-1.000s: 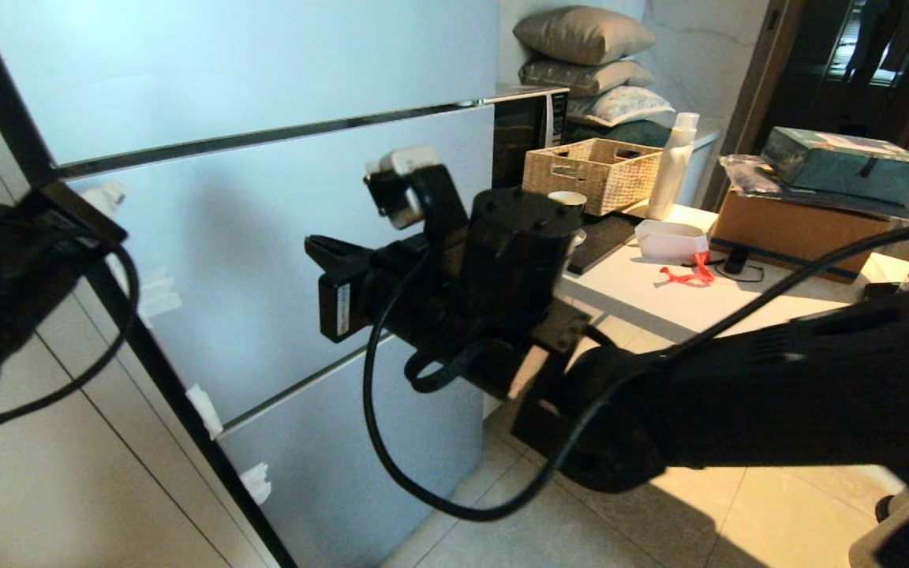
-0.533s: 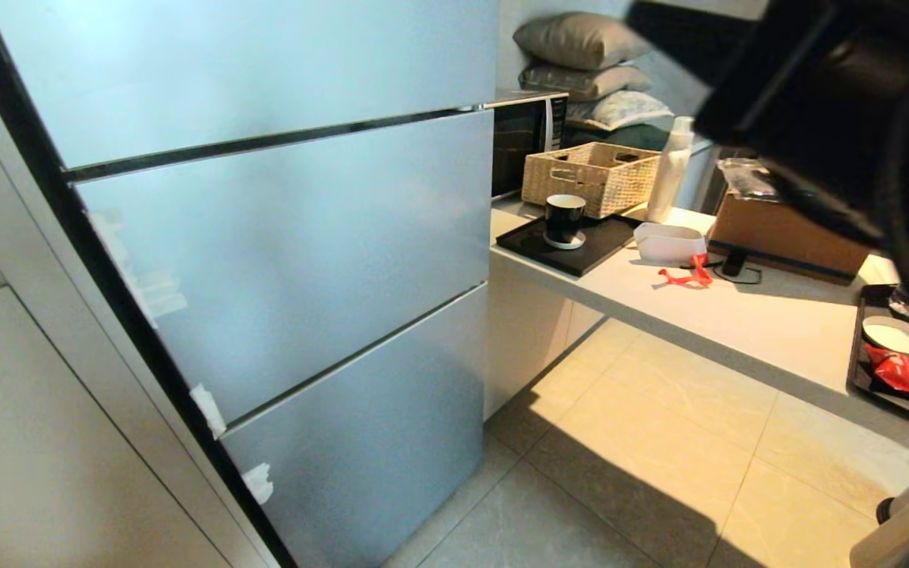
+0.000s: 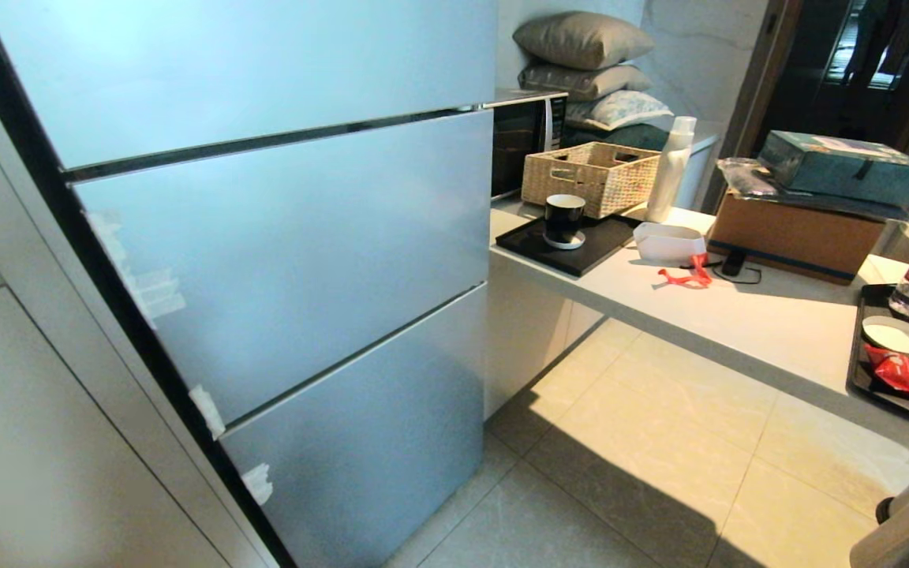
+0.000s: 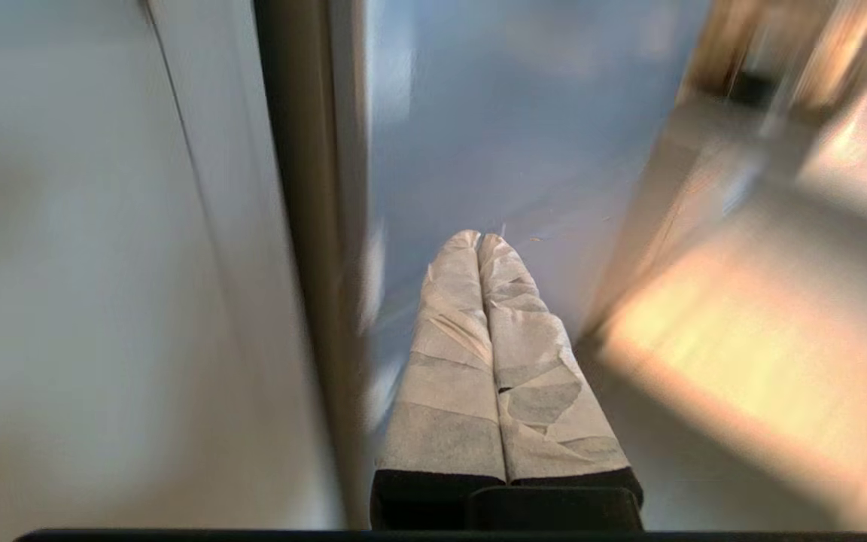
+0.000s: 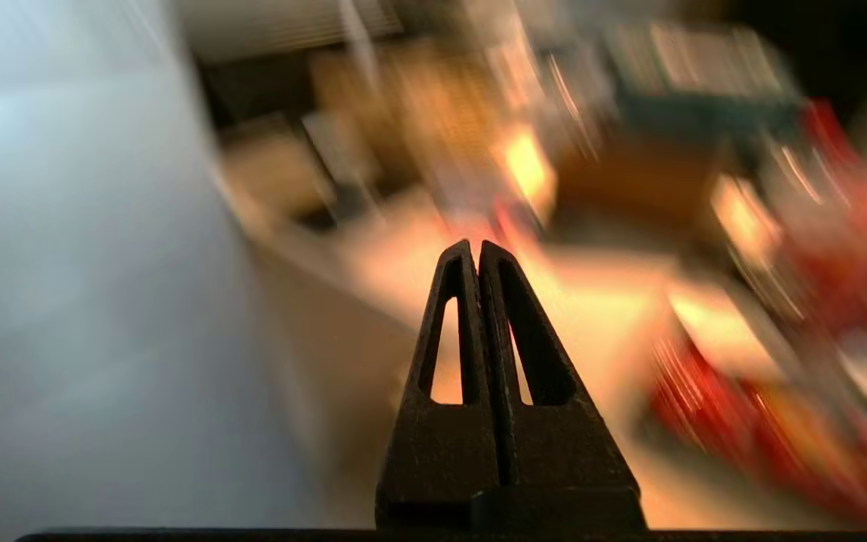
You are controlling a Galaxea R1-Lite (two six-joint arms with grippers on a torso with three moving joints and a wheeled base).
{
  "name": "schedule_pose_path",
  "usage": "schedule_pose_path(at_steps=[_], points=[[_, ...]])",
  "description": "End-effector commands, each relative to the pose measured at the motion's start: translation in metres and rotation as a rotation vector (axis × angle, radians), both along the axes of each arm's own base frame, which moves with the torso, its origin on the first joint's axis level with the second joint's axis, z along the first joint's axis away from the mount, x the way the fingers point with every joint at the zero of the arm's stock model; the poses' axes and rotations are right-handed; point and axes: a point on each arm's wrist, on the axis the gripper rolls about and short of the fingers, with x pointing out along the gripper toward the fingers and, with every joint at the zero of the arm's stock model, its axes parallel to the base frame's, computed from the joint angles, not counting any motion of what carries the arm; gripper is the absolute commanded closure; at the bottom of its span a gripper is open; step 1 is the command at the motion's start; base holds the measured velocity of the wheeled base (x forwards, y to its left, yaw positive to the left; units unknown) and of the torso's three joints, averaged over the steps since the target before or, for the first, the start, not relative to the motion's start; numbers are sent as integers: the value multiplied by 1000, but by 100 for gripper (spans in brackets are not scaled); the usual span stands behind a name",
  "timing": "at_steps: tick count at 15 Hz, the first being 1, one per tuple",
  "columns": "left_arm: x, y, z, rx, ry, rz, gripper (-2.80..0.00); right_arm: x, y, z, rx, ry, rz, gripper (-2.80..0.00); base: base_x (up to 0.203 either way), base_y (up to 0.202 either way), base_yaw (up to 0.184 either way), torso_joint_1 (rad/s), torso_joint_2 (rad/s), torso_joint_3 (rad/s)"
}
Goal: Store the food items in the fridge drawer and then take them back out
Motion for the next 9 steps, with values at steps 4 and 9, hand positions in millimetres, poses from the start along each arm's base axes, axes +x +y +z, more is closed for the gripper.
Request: schedule_pose_path(at_steps=[4,9], points=[[-10,-3,-88,113,284,-168,0,-52,-2,-150,-101,306,-67,0,0,0,0,0,0,0],[-17,-3,-91,96,300,-149,0,-65,0,-178,-95,247,25,0,0,0,0,0,0,0]])
